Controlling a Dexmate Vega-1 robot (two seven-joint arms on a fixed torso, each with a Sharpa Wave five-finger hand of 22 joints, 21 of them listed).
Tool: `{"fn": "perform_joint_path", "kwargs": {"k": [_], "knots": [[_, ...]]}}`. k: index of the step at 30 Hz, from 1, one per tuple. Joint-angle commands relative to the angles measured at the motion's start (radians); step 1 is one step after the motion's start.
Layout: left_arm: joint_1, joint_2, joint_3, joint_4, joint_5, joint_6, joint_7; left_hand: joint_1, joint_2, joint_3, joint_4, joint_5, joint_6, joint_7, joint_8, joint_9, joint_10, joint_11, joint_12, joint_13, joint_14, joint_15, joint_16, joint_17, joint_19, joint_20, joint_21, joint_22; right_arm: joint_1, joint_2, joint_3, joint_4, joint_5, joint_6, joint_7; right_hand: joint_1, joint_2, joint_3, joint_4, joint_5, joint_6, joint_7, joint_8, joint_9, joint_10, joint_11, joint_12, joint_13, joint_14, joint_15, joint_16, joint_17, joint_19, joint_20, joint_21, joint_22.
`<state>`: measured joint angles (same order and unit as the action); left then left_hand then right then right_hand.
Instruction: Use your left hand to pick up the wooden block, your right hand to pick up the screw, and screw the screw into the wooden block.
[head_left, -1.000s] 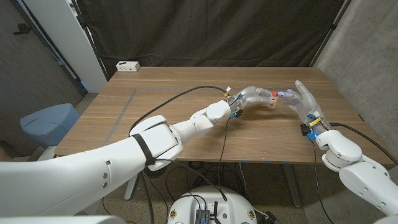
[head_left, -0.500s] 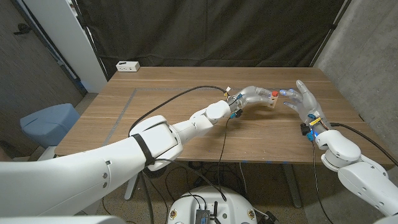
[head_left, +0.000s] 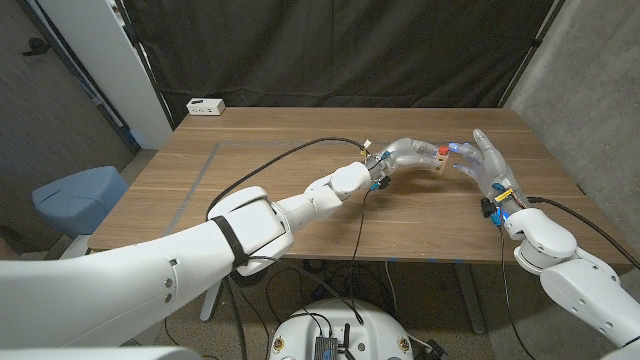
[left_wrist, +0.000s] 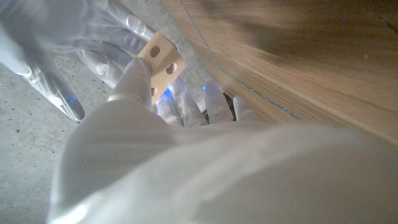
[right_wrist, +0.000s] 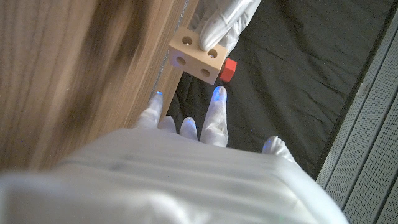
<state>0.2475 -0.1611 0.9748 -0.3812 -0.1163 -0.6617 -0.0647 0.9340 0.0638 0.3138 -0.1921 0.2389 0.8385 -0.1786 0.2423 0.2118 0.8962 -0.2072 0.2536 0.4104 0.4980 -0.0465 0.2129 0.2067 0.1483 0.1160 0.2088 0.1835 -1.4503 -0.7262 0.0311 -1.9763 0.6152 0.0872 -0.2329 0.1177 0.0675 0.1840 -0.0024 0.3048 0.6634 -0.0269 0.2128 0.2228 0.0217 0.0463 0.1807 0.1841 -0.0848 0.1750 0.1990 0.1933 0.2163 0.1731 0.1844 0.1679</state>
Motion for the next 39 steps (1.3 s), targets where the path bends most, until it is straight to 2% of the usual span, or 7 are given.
{"fn": "perform_joint_path", "kwargs": {"k": [1, 18, 30, 39], "knots": [[0.005, 0.003, -0.001, -0.005, 0.011, -0.021, 0.008, -0.006, 0.033, 0.041, 0.038, 0.005, 0.104, 0.035, 0.011, 0.002, 0.010, -0.003, 0.022, 0.170, 0.006, -0.057, 0.000, 0.002, 0.003, -0.007, 0.001, 0.002, 0.014, -0.010, -0.010, 0.017, 0.015, 0.011, 0.028, 0.006, -0.001, 0.002, -0.004, 0.003, -0.014, 0.002, -0.005, 0.000, -0.014, 0.000, -0.002, 0.001, -0.011, 0.004, -0.006, 0.002, -0.009, -0.007, -0.006, 0.001], [0.006, 0.001, -0.004, -0.005, 0.013, -0.020, 0.004, -0.006, 0.032, 0.042, 0.038, 0.005, 0.106, 0.035, 0.012, 0.002, 0.011, -0.003, 0.022, 0.169, 0.007, -0.057, 0.000, 0.002, 0.003, -0.006, 0.001, 0.002, 0.032, -0.026, -0.022, 0.034, 0.029, 0.022, 0.055, -0.004, -0.005, -0.005, -0.001, 0.002, -0.037, -0.015, -0.013, -0.005, -0.040, -0.001, -0.001, 0.001, -0.032, 0.004, -0.008, 0.004, -0.034, 0.010, -0.007, 0.001], [0.006, 0.000, -0.005, -0.004, 0.010, -0.015, 0.000, -0.007, 0.034, 0.042, 0.039, 0.005, 0.103, 0.035, 0.011, 0.002, 0.010, -0.002, 0.022, 0.169, 0.005, -0.056, 0.000, 0.003, 0.003, -0.005, 0.001, 0.002, 0.033, -0.033, -0.026, 0.030, 0.030, 0.018, 0.048, -0.009, -0.005, -0.008, 0.002, 0.002, 0.022, -0.009, 0.009, -0.008, -0.039, -0.011, 0.005, 0.001, -0.035, 0.002, -0.005, 0.005, -0.038, 0.013, -0.002, 0.001], [0.008, 0.002, -0.006, -0.005, 0.009, -0.018, -0.003, -0.008, 0.034, 0.043, 0.040, 0.005, 0.103, 0.035, 0.011, 0.002, 0.012, -0.001, 0.022, 0.169, 0.005, -0.056, -0.001, 0.002, 0.002, -0.005, 0.001, 0.002, 0.028, -0.033, -0.026, 0.026, 0.031, 0.020, 0.045, -0.009, -0.004, -0.009, 0.002, 0.003, 0.044, -0.002, 0.017, -0.009, -0.035, -0.011, 0.008, 0.000, -0.036, 0.001, -0.004, 0.005, -0.037, 0.017, -0.001, 0.001]]}}
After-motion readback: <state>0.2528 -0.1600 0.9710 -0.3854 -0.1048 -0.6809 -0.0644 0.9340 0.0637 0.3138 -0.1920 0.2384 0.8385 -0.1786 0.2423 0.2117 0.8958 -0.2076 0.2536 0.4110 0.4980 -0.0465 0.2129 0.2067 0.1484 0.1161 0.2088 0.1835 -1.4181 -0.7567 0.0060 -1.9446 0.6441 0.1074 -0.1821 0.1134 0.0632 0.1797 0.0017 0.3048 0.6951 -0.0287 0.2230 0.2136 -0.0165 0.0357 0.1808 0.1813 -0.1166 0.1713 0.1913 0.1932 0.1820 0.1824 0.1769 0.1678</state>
